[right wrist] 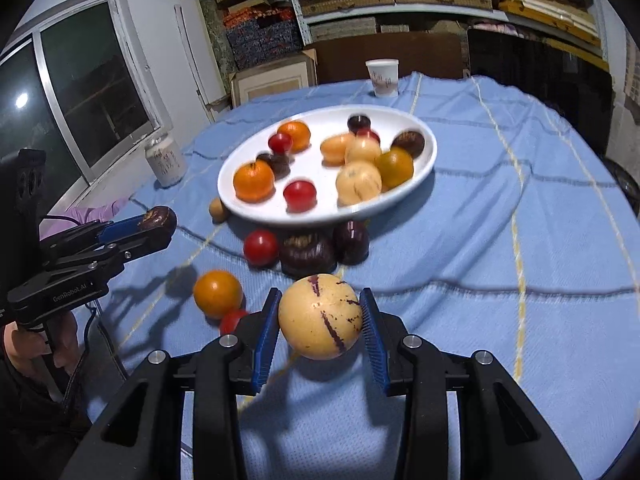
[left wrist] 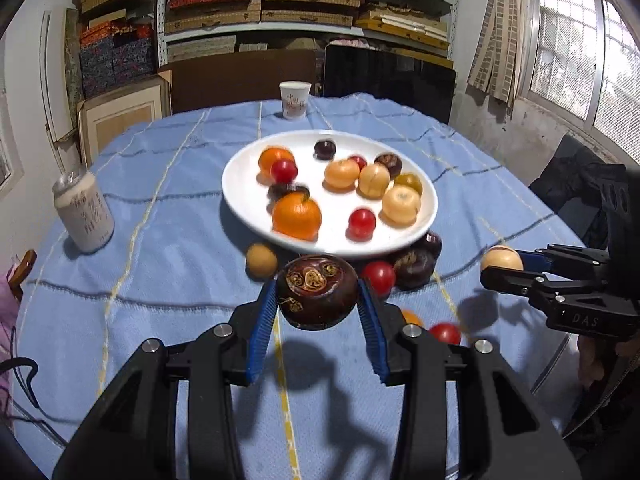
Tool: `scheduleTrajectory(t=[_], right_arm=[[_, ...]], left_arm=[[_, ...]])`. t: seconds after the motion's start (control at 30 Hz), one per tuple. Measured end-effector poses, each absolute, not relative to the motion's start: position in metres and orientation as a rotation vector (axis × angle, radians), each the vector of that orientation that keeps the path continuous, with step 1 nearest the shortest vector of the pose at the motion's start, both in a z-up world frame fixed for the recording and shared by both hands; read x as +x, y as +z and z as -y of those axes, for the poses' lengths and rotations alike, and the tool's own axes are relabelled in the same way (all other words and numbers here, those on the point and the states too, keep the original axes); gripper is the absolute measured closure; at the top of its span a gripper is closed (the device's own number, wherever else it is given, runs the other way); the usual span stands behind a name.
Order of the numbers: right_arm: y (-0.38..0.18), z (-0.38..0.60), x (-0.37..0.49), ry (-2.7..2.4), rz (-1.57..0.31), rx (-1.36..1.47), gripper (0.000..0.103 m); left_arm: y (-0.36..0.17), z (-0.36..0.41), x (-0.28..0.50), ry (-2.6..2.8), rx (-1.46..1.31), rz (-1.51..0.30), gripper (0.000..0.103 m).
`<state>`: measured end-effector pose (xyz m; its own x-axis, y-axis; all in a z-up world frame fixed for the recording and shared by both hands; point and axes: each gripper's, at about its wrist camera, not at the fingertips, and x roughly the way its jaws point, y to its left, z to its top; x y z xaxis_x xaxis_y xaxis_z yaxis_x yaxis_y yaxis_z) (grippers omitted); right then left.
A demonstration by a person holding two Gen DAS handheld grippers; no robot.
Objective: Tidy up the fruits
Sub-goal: 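Carry both fruits onto the white plate and open both tools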
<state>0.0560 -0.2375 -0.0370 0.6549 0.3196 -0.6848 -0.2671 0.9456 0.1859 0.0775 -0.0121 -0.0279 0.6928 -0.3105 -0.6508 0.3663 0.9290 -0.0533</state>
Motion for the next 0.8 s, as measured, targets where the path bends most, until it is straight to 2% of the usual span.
scheduleTrajectory(t=[0.27, 0.53, 0.57, 0.6, 0.63, 0.67, 0.7, 0.8], right_arm=[[0.013, 0.231, 0.127, 0.328, -0.712, 0.020, 0.063], [-0.006, 0.227, 0.213, 0.307, -0.770, 0.034, 0.063], [-0.010, 0.227, 0.220, 0.312, -0.784, 0.046, 0.063], [-0.013, 0.225, 0.223, 0.317, -0.791, 0.054, 0.061], [-0.014, 0.226, 0.223, 0.317, -0.784, 0.065, 0.054], [-0.013, 0.225, 0.220, 0.314, -0.770, 0.071, 0.047], [-0.010, 0.226, 0.217, 0.318, -0.754, 0.075, 0.044], [-0.003, 0.230, 0.199, 0.313, -0.729, 0.088, 0.042]], left_arm=[[0.002, 0.043, 0.147, -0.404, 0.102, -0.698, 0.063], [-0.025, 0.073, 0.214, -0.387, 0.138, -0.792, 0.062], [-0.027, 0.073, 0.216, -0.387, 0.132, -0.792, 0.058], [-0.028, 0.072, 0.217, -0.381, 0.125, -0.789, 0.049], [-0.027, 0.070, 0.217, -0.373, 0.117, -0.781, 0.045], [-0.026, 0.067, 0.215, -0.367, 0.111, -0.770, 0.036], [-0.023, 0.064, 0.212, -0.364, 0.105, -0.751, 0.030], [-0.014, 0.052, 0.195, -0.352, 0.109, -0.691, 0.022]])
